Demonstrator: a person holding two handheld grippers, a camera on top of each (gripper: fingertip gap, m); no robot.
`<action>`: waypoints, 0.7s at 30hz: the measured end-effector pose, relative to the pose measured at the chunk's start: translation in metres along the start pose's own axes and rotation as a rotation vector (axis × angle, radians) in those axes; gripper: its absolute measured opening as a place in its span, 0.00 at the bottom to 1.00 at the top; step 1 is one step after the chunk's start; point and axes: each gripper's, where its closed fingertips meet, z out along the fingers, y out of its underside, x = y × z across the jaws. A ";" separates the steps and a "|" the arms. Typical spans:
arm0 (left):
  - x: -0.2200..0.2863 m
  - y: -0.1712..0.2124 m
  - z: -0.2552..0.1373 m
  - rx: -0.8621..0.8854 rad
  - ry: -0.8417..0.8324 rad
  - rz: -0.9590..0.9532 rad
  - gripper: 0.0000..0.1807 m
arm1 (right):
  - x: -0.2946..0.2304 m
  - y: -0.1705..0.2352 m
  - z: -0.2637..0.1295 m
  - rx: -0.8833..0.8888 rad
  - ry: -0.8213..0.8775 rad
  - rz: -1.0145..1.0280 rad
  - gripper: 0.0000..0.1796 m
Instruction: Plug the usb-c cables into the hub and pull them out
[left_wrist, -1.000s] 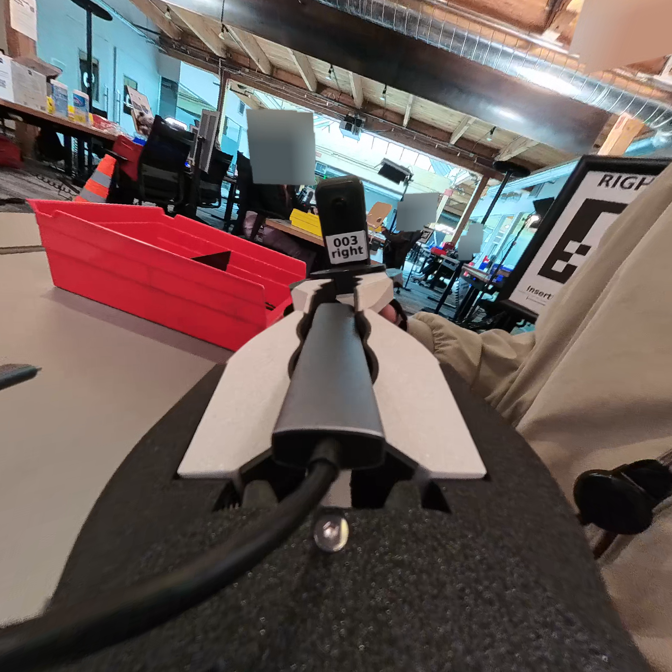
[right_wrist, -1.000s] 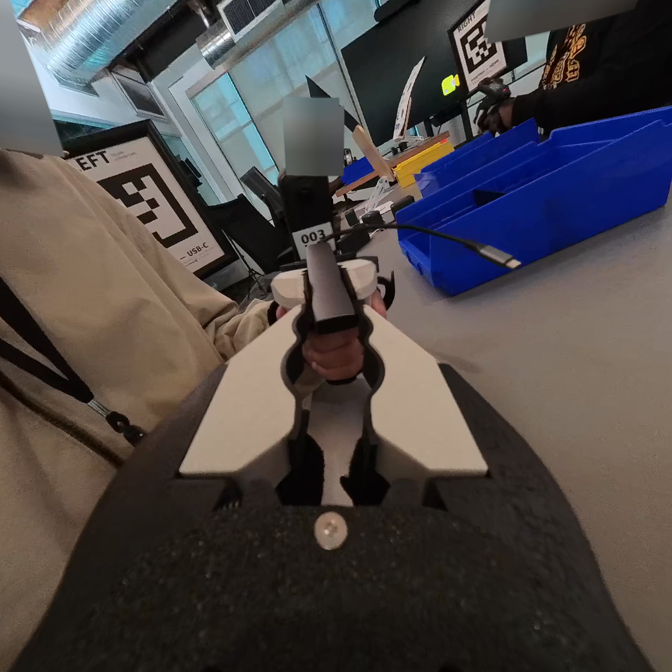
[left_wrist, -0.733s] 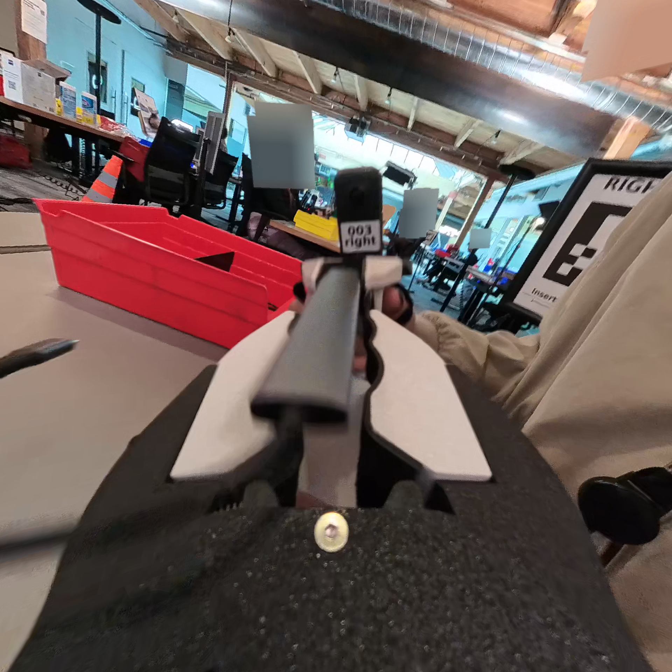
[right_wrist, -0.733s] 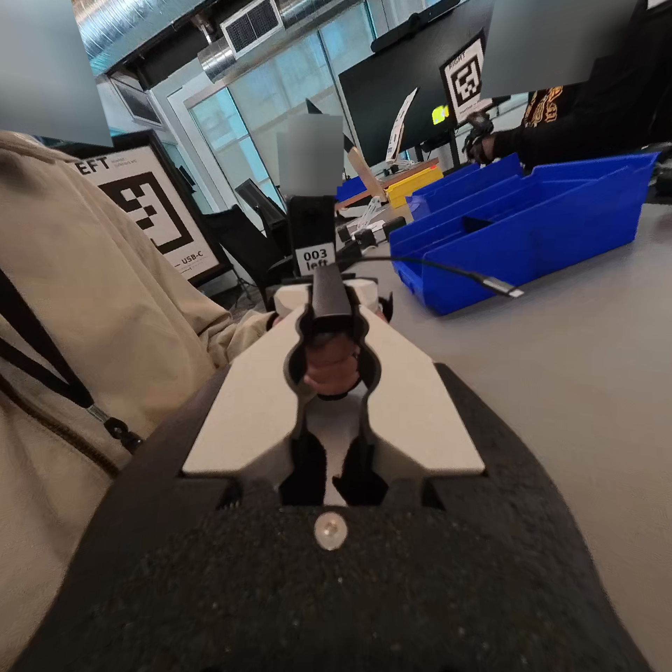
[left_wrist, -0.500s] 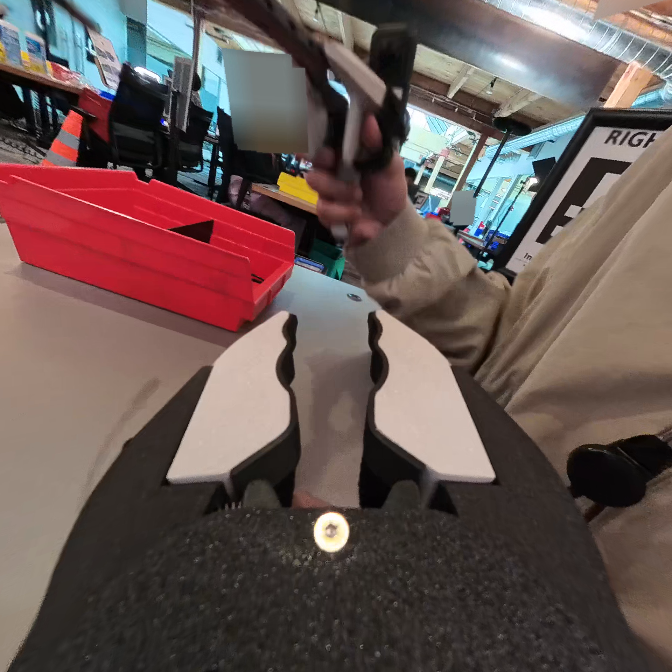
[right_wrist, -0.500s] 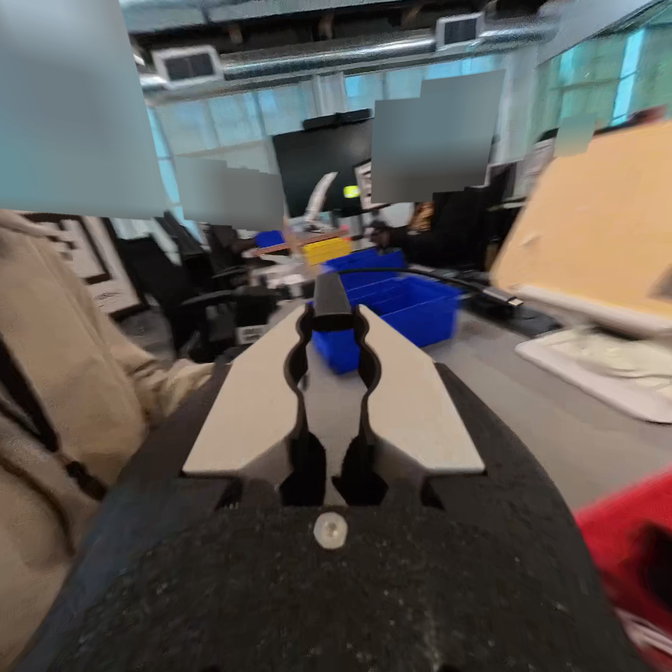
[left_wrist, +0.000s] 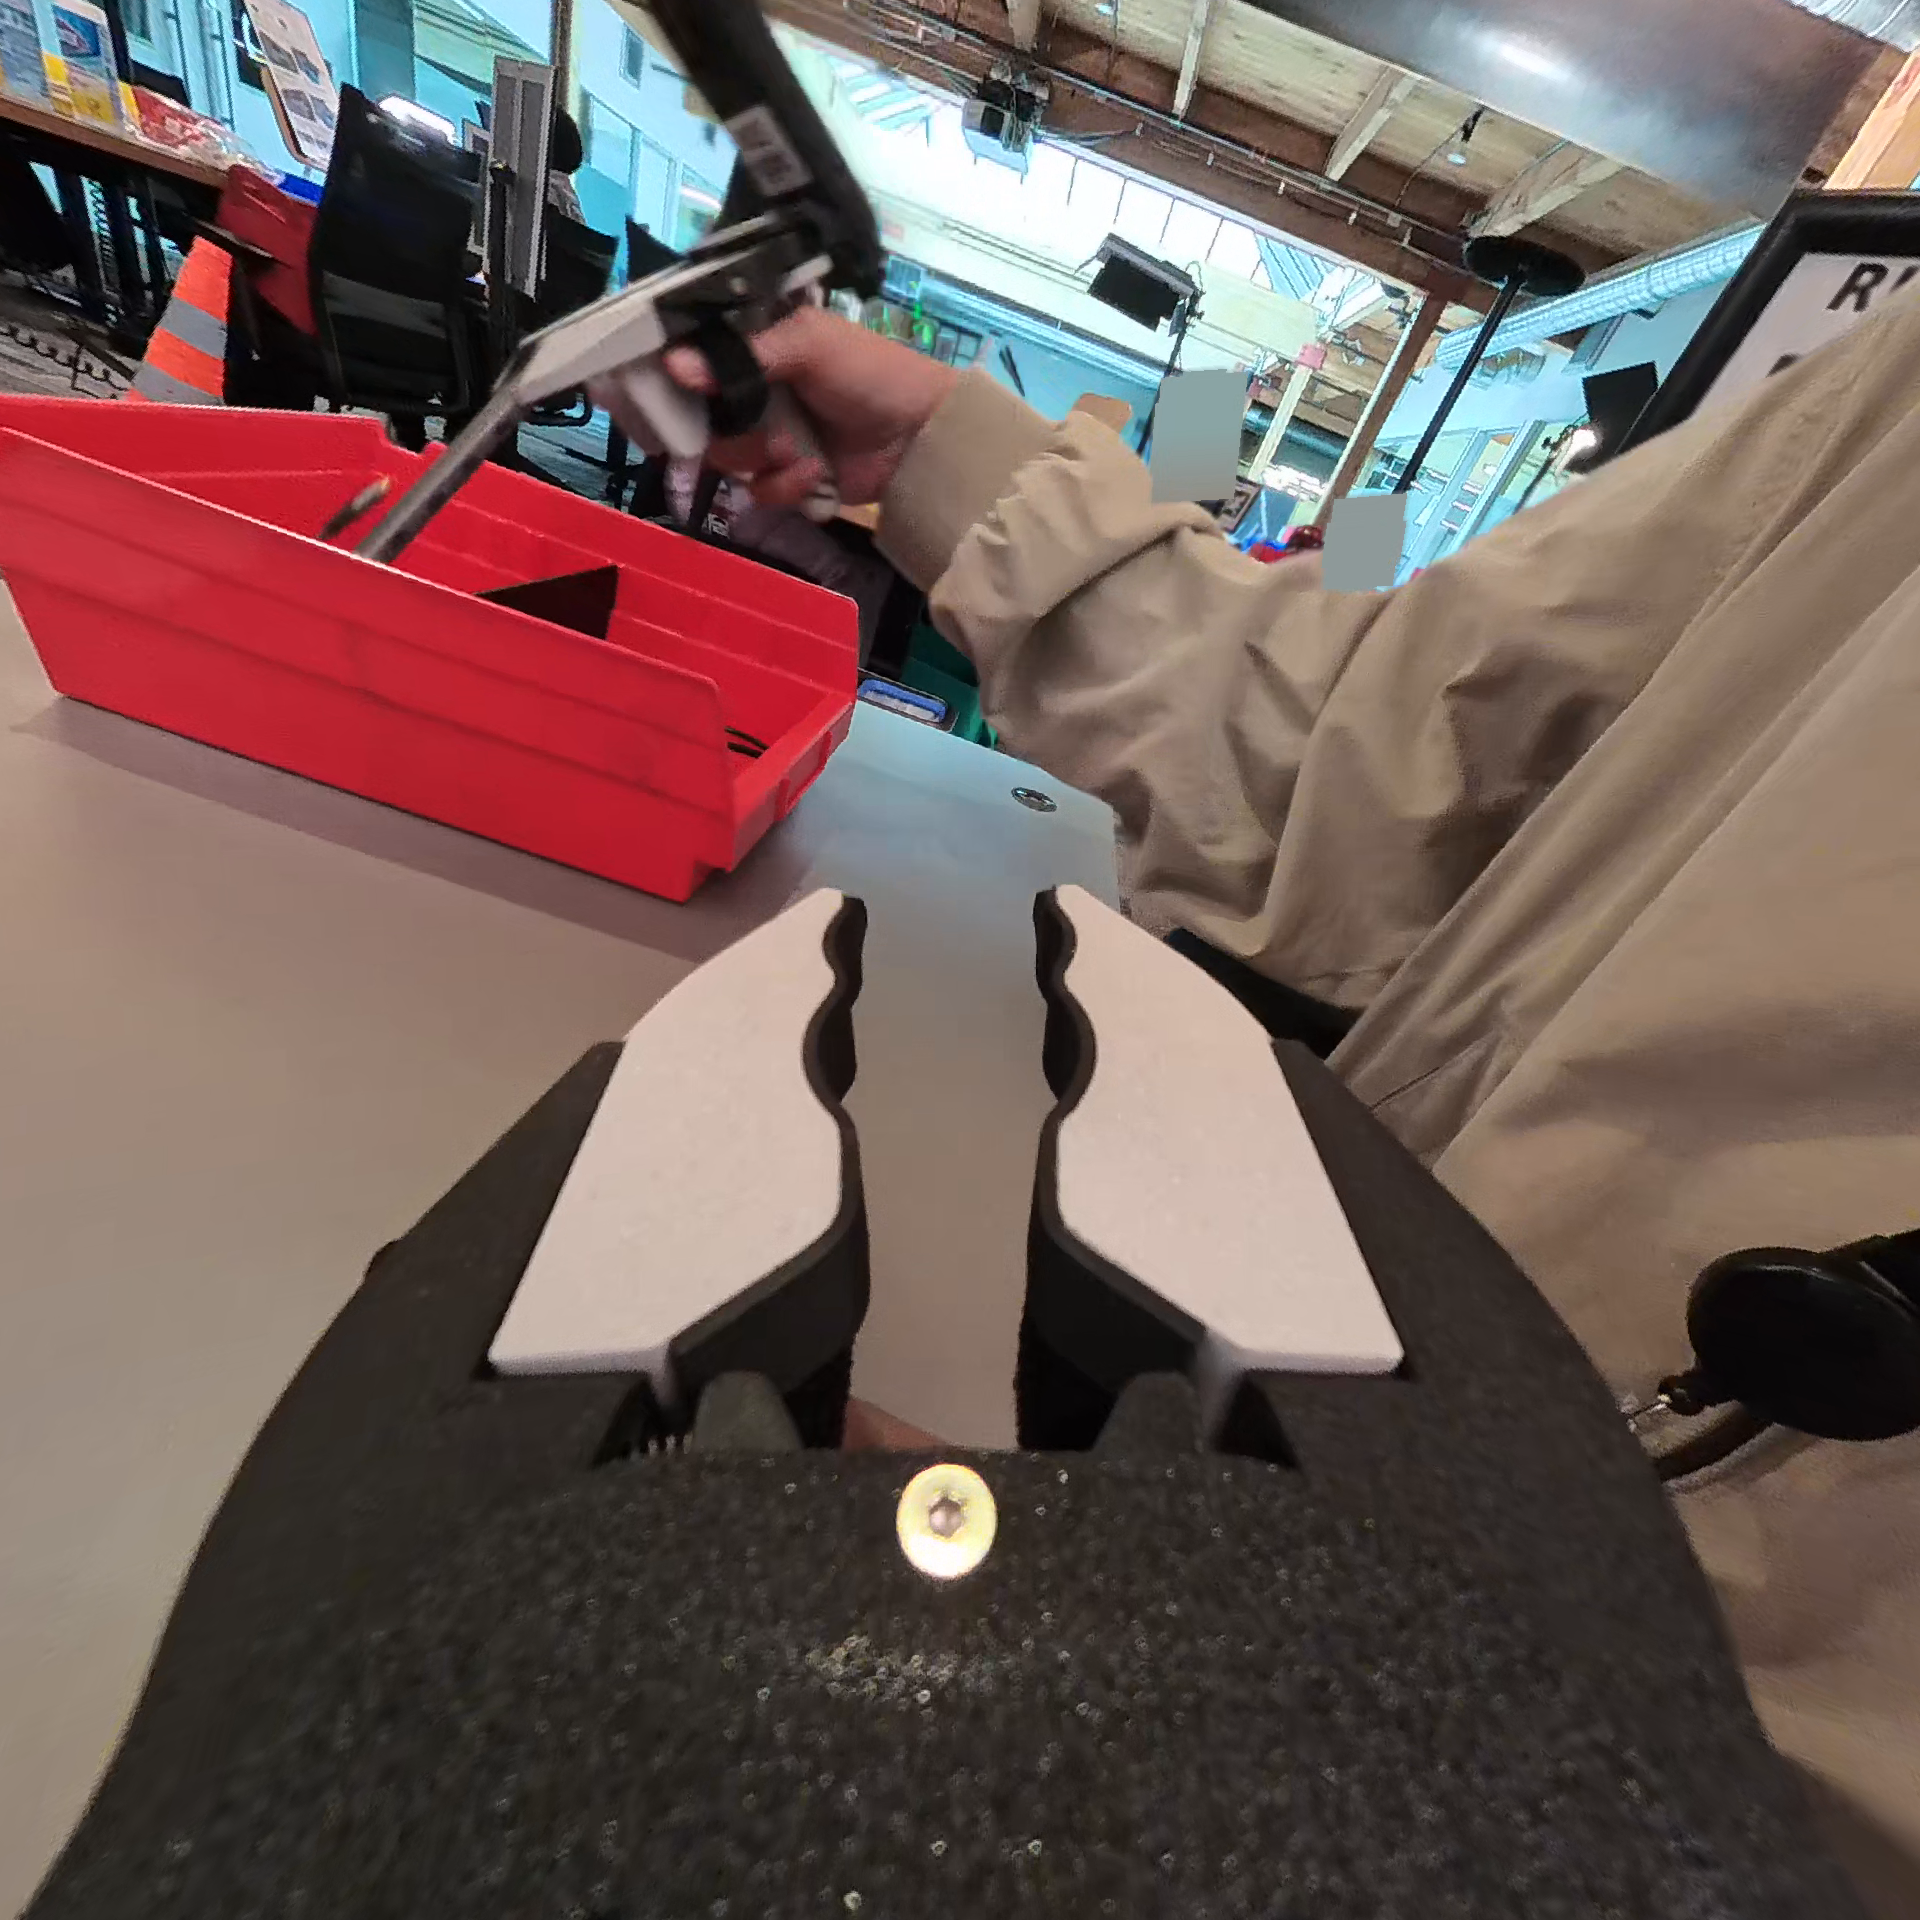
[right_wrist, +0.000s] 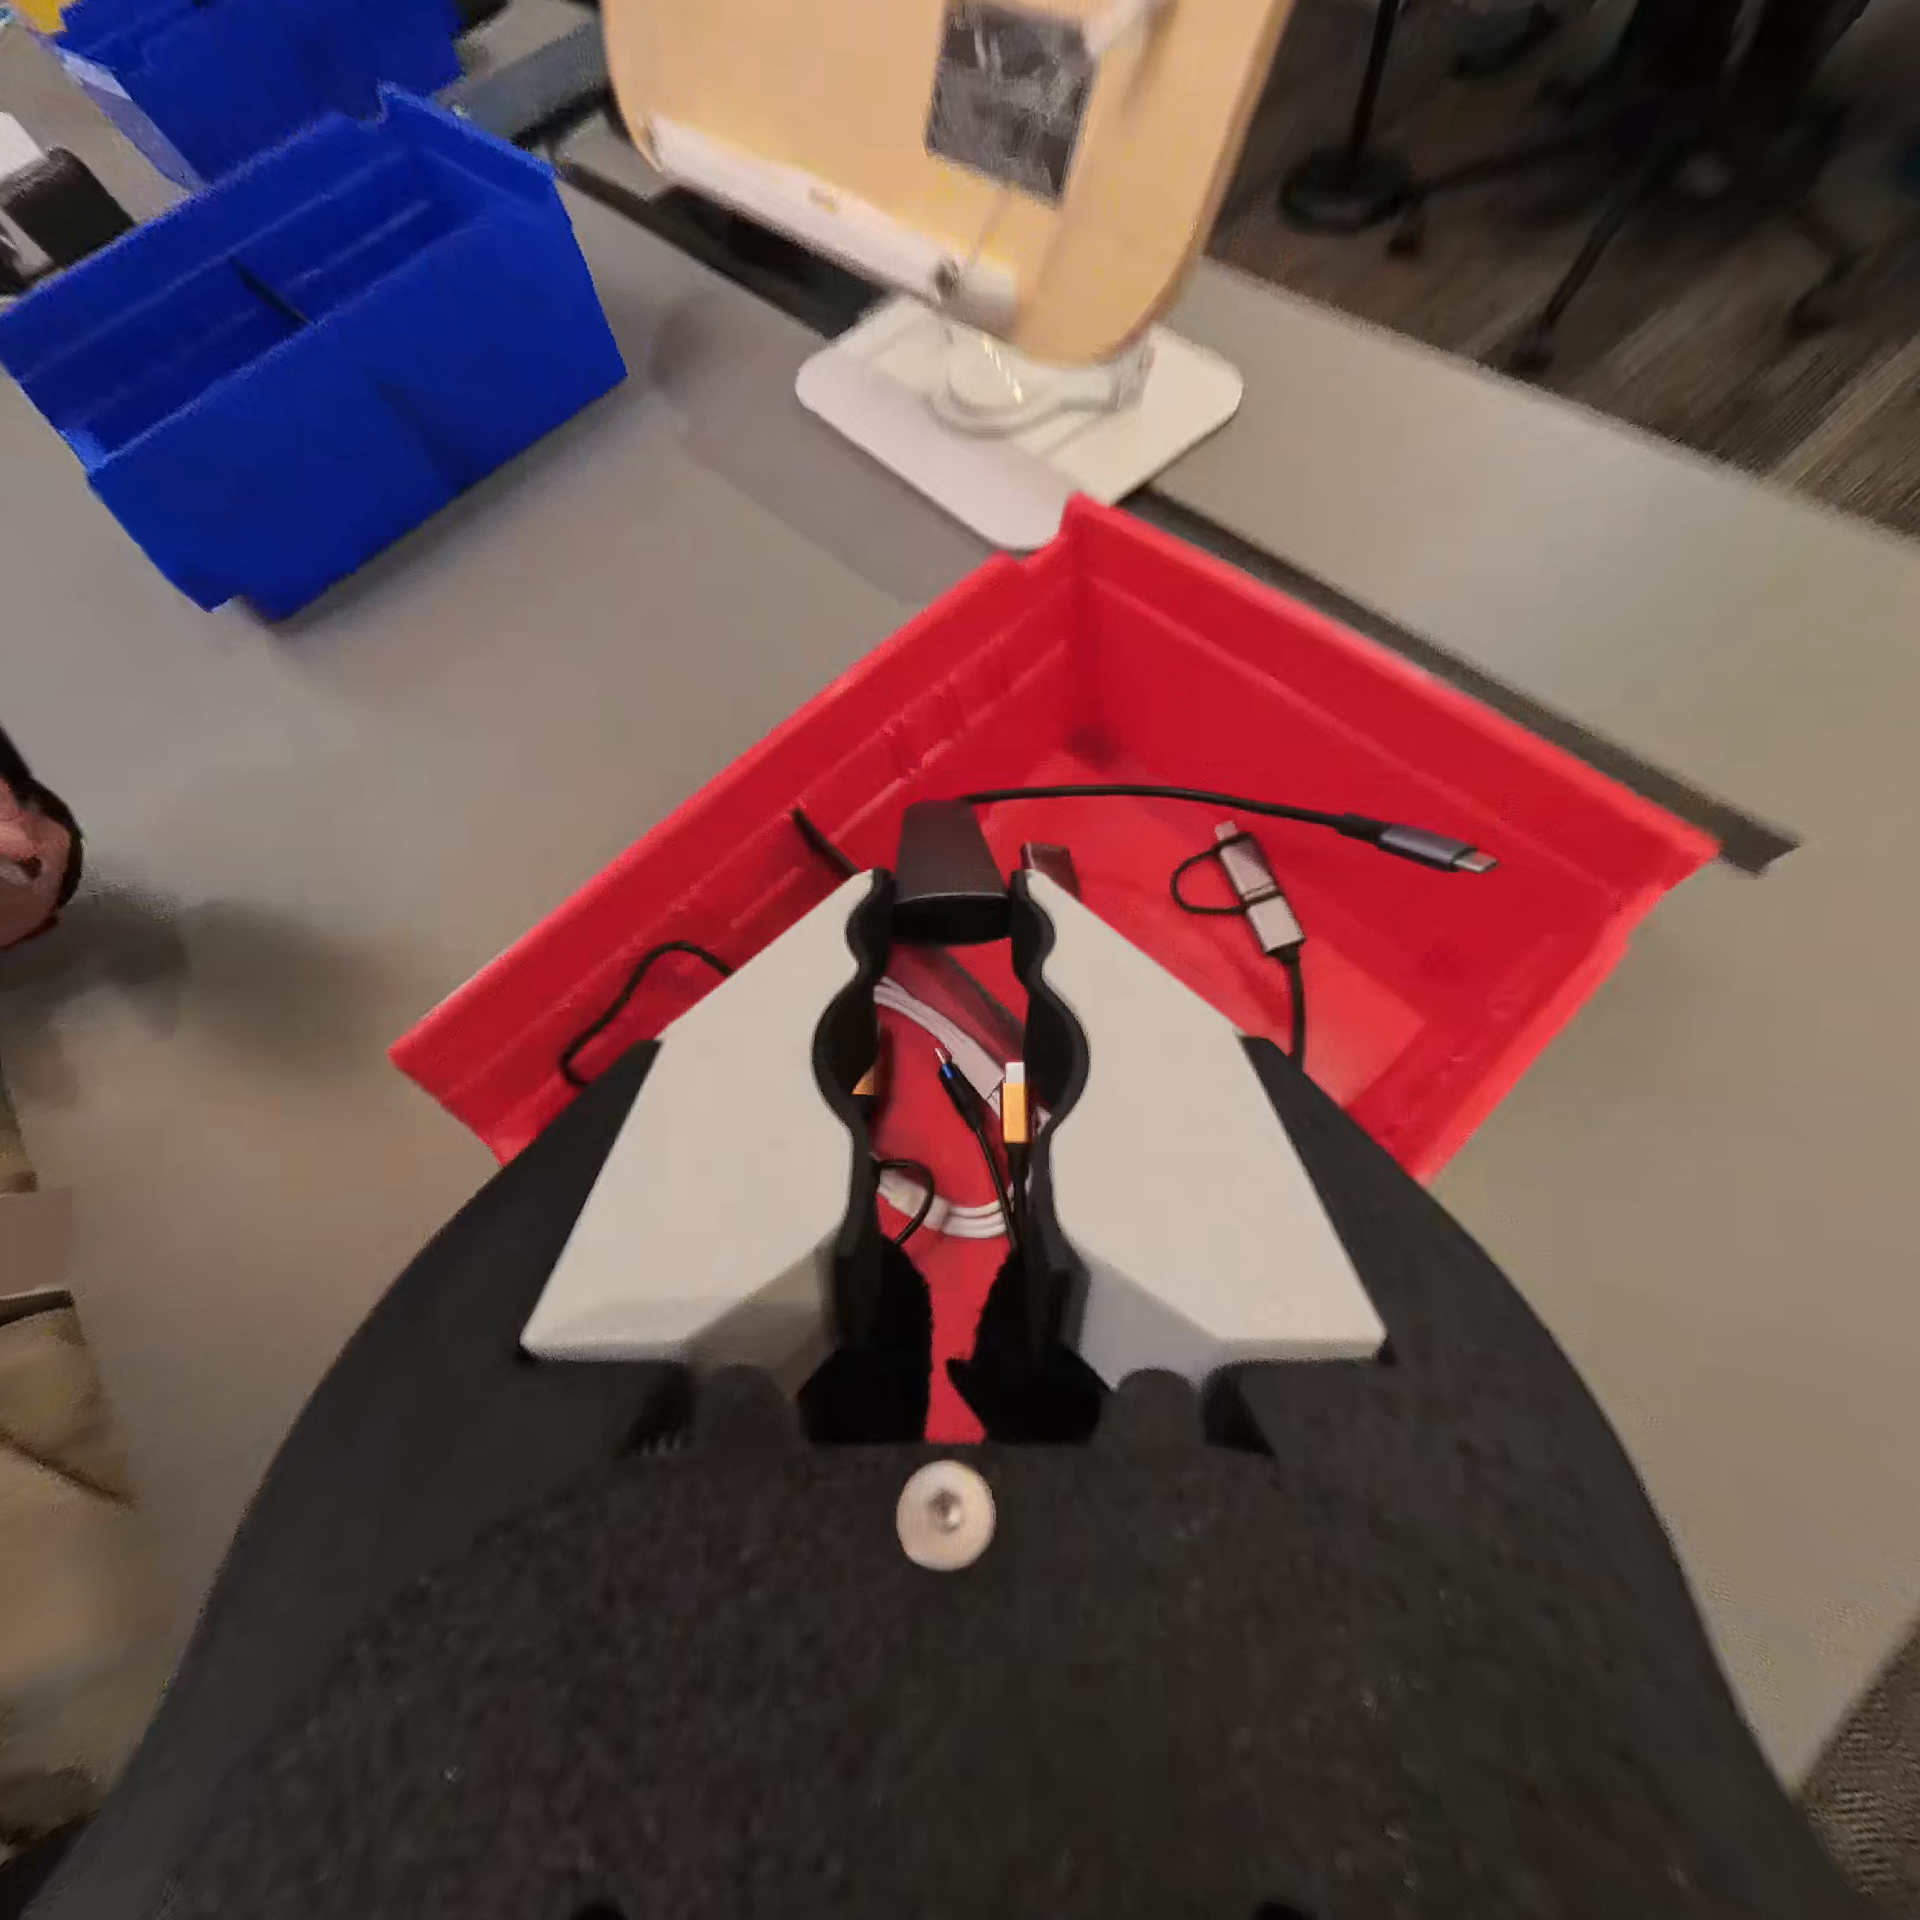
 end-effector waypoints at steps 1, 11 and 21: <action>0.000 0.001 0.001 -0.004 -0.001 0.003 0.17 | 0.007 0.006 0.013 -0.033 -0.017 0.037 0.12; -0.013 0.007 -0.026 -0.072 -0.219 -0.040 0.17 | 0.045 0.083 0.071 -0.686 0.029 0.117 0.14; -0.043 0.015 -0.137 -0.220 -0.740 0.096 0.24 | 0.056 0.069 0.077 -0.665 0.103 0.152 0.16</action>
